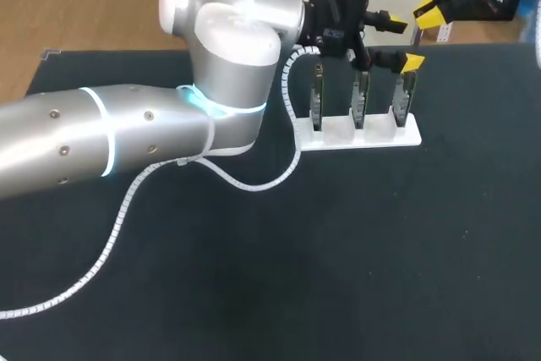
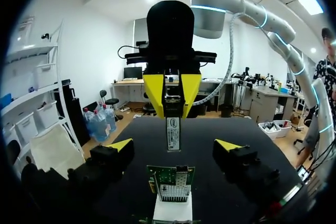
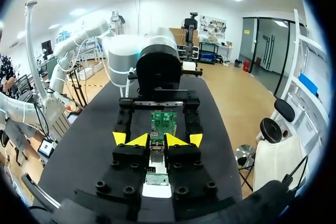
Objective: Pick up the optical module with the left hand, and insert it into the network port with the right hand.
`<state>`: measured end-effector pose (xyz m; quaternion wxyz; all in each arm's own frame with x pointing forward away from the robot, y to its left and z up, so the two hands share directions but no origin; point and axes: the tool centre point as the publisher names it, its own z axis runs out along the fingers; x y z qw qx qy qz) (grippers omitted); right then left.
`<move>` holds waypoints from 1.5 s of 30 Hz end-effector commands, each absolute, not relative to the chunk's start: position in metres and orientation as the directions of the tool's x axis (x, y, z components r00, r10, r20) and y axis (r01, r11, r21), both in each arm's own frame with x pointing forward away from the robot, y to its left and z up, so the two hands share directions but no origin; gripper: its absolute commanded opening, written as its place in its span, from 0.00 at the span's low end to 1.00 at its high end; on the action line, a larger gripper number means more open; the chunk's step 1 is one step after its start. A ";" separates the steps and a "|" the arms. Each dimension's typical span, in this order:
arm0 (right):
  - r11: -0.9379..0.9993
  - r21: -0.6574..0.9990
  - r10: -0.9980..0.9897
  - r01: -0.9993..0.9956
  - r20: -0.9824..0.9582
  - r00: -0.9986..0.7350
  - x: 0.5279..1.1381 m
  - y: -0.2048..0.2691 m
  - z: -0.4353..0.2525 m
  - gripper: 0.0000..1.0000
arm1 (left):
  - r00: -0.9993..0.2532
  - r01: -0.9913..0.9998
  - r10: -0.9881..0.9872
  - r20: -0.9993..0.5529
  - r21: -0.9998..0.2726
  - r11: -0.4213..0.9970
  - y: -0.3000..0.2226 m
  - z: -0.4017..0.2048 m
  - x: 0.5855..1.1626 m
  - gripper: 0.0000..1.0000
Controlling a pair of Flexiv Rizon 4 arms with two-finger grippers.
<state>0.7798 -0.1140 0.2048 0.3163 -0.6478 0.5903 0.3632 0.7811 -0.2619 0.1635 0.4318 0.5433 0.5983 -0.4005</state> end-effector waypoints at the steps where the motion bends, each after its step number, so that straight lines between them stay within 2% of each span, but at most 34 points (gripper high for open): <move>1: -0.104 0.020 -0.535 -0.994 -0.844 0.039 0.782 -0.114 0.204 0.00 | -0.054 0.994 0.357 -0.932 -0.016 0.109 -0.255 0.165 0.779 1.00; 20: -0.102 0.025 -0.541 -0.994 -0.840 0.034 0.790 -0.113 0.203 0.00 | -0.080 0.996 0.497 -0.864 -0.046 0.080 -0.248 0.149 0.782 1.00; 45: -0.091 0.026 -0.544 -0.995 -0.839 0.028 0.794 -0.114 0.202 0.00 | -0.125 0.992 0.540 -0.832 -0.101 0.074 -0.245 0.132 0.774 1.00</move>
